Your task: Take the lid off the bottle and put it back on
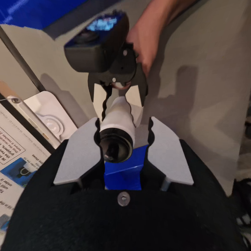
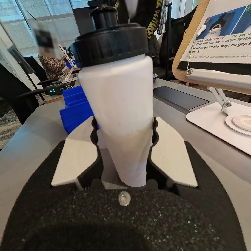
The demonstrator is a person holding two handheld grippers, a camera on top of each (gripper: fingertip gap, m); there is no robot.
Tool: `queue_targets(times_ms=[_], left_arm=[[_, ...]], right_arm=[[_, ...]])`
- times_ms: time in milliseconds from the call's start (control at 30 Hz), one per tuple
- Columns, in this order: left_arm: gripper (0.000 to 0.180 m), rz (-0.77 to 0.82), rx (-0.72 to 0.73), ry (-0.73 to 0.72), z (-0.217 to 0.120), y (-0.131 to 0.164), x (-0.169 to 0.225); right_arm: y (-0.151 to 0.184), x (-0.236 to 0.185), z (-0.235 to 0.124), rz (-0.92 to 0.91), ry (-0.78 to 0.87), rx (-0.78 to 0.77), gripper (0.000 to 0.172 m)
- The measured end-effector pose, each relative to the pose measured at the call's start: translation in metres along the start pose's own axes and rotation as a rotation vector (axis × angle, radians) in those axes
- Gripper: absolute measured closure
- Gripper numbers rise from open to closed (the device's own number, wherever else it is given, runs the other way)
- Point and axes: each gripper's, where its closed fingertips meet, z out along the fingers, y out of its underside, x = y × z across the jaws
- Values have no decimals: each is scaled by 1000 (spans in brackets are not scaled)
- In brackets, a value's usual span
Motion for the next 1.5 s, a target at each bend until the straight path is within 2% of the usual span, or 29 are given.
queue_targets(times_ms=[67, 133, 233, 300, 367, 433, 567, 600, 700, 967, 1500], left_arm=[[98, -76, 100, -26, -14, -7, 2], [94, -223, 199, -106, -28, -7, -7], [85, -594, 262, -261, -36, 15, -32], [78, -891, 188, -349, -30, 48, -43], [76, -1113, 131, -331, -17, 69, -39], [75, -1250, 120, -260, -2, 73, -33], [79, -1380, 110, -167, 18, 65, -28], [80, -1385, 106, -156, 20, 62, -27], [103, -1349, 73, -150, 26, 56, -24], [103, -1105, -13, -109, 26, 58, -20], [103, -204, -165, 25, 26, 65, -18]], right_arm=[[0, 0, 0, 0, 2, 0, 93], [0, 0, 0, 1, 2, -1, 93], [0, 1, 1, 4, 2, 1, 93], [0, 1, 1, 6, -1, 4, 93], [0, 1, 1, 7, -1, 4, 93], [0, 1, 0, 7, -1, 3, 93], [1, 0, 0, 6, 3, -3, 93], [1, 0, -1, 5, 4, -4, 93], [1, 0, -1, 6, 5, -2, 93], [1, -1, -1, 4, -8, 0, 93], [1, 1, 0, -3, -15, -3, 94]])
